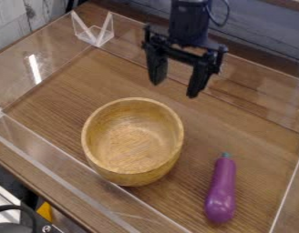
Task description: Put the purple eggplant in the brown bowl
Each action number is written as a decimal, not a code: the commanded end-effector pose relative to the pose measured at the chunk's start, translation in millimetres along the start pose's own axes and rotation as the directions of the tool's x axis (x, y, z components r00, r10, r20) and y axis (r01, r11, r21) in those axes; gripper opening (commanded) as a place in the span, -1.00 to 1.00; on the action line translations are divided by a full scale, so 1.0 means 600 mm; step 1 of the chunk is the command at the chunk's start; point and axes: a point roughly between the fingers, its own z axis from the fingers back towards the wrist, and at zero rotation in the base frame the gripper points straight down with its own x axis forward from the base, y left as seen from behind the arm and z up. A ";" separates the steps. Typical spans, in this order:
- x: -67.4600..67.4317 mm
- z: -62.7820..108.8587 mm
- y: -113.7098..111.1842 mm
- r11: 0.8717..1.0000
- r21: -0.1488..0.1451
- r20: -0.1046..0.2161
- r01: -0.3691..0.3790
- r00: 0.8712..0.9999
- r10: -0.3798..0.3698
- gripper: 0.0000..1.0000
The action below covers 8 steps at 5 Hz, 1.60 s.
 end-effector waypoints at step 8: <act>-0.090 -0.016 -0.102 0.994 -0.097 0.084 -0.040 0.995 0.048 1.00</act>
